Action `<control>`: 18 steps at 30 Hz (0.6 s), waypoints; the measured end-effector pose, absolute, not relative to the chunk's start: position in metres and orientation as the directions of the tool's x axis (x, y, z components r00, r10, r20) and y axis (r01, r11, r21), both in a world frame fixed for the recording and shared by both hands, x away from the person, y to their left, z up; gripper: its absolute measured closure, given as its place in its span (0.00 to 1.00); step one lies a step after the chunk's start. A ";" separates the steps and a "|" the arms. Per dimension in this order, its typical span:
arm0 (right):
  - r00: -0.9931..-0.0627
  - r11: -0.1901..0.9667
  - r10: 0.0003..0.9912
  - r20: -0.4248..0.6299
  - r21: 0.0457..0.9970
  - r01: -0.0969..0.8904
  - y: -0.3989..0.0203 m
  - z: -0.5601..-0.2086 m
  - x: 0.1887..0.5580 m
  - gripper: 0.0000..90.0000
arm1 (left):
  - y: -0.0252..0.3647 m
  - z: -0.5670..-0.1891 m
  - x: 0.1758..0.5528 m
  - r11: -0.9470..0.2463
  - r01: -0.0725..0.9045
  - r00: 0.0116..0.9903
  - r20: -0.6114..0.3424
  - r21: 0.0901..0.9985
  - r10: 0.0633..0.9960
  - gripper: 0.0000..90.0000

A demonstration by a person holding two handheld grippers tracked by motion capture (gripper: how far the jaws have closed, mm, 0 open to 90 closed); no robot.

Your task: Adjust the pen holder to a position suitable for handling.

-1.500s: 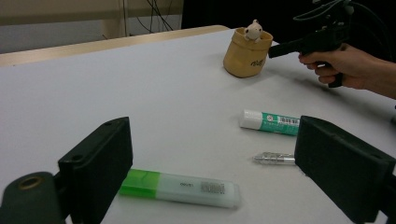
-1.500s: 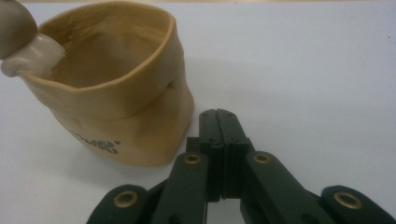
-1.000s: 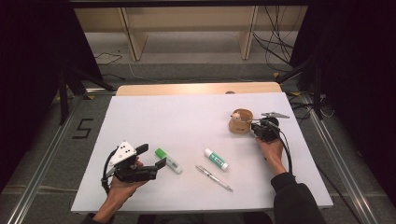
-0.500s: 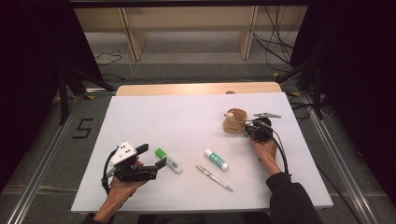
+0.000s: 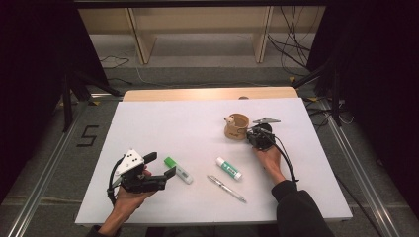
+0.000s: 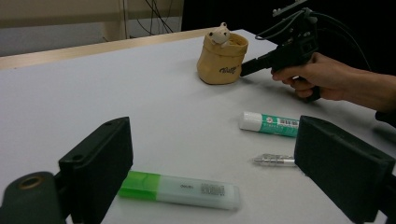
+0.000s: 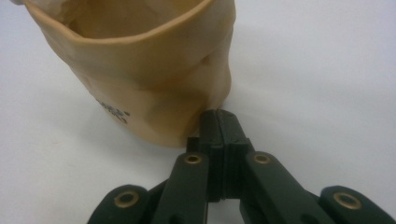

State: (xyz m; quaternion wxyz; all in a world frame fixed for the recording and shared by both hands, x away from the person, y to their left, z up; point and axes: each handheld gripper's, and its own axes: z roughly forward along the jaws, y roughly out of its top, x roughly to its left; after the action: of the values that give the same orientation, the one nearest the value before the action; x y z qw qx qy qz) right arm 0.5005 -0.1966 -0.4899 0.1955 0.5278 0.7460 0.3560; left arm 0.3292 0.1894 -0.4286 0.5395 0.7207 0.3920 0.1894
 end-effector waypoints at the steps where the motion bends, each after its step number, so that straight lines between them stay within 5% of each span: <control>1: -0.369 0.191 0.926 0.085 0.737 0.648 -0.195 -0.490 0.501 1.00 | 0.189 -0.429 0.329 -0.110 0.361 0.621 -0.151 0.926 0.769 0.12; 18: -0.417 0.250 0.907 0.054 0.727 0.640 -0.161 -0.488 0.524 1.00 | 0.190 -0.429 0.330 -0.110 0.361 0.621 -0.151 0.926 0.770 0.13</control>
State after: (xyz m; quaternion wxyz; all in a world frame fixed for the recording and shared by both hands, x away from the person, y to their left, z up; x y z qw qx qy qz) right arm 0.5238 -0.1610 -0.4885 0.1929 0.5044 0.7667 0.3471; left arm 0.3299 0.1898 -0.4288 0.5395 0.7206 0.3923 0.1892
